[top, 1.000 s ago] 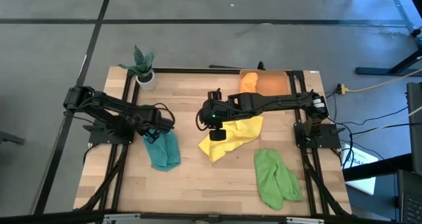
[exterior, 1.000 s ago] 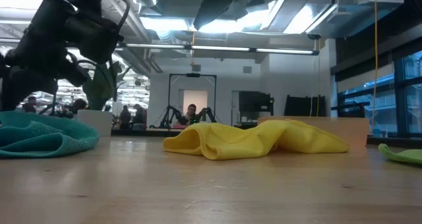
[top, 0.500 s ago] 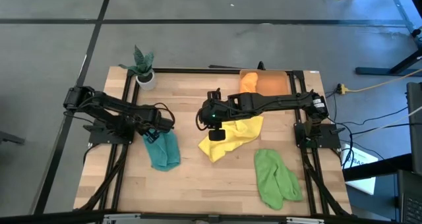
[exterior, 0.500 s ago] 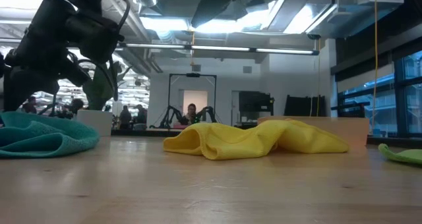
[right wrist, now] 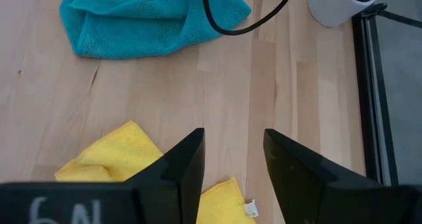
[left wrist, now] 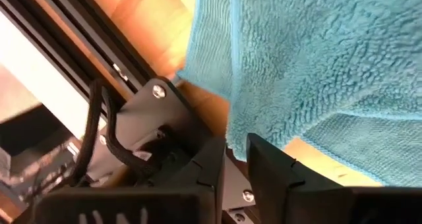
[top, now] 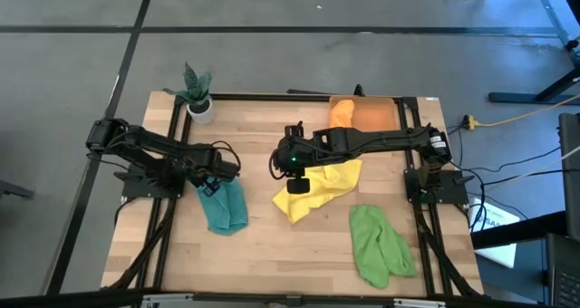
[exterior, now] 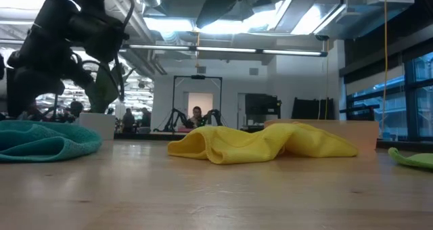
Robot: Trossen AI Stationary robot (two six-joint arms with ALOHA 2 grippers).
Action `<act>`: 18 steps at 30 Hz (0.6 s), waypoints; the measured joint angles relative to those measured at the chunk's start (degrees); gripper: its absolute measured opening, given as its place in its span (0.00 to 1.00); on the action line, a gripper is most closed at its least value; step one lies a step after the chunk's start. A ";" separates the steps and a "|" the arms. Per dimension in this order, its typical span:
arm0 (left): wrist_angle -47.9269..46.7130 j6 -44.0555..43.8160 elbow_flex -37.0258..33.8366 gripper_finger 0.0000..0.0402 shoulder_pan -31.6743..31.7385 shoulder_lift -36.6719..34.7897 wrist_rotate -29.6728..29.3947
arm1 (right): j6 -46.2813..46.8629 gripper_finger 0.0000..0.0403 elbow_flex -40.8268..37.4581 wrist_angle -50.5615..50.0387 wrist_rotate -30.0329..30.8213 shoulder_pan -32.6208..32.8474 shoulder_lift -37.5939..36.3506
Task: Roll microfiber towels into tight, uniform cylinder then place into a basket
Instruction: Roll the blue microfiber towel
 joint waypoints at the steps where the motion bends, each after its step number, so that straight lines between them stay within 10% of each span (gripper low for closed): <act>1: 0.04 -0.20 0.41 0.13 -0.73 -0.13 -0.52 | 0.09 0.39 0.00 0.00 0.00 0.00 0.00; 18: 19.84 -6.23 7.51 0.14 -30.37 -1.29 -3.14 | 1.95 0.39 0.00 -0.33 -4.47 0.02 0.00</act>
